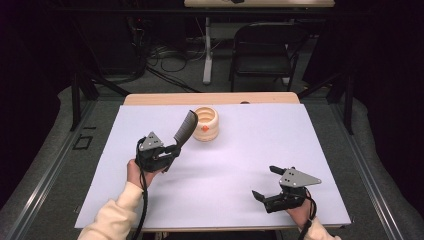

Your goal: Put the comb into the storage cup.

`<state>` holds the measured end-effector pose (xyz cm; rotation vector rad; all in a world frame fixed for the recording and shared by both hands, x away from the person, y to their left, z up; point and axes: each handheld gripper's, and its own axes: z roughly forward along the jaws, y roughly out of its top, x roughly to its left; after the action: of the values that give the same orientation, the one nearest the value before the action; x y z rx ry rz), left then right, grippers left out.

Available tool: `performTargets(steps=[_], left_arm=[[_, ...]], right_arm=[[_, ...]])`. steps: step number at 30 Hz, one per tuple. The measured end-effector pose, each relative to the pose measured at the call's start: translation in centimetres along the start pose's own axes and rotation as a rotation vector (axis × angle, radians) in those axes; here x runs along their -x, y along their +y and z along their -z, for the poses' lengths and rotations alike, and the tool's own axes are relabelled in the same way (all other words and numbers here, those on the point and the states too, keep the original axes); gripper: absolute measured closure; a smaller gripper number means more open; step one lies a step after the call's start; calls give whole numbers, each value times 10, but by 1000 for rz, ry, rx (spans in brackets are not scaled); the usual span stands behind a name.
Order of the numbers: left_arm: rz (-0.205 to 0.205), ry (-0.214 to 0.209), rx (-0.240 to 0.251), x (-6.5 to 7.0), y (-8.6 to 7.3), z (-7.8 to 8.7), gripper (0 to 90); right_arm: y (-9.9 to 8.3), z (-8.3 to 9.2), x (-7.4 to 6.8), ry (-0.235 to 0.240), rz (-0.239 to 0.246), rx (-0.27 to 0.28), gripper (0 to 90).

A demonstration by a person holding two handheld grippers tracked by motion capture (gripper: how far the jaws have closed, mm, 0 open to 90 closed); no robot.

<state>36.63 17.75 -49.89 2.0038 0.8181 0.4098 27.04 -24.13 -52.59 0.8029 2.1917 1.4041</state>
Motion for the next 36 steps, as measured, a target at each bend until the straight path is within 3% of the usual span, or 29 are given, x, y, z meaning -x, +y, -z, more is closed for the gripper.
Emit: performTargets(steps=[12,36], left_arm=[[-3,12,25,-3,5,-4,730],[-20,35,77,-13,33,-8,730]], right_arm=[[0,-1,0,1,-2,0,0],[0,-1,-1,-2,-6,-2,0]])
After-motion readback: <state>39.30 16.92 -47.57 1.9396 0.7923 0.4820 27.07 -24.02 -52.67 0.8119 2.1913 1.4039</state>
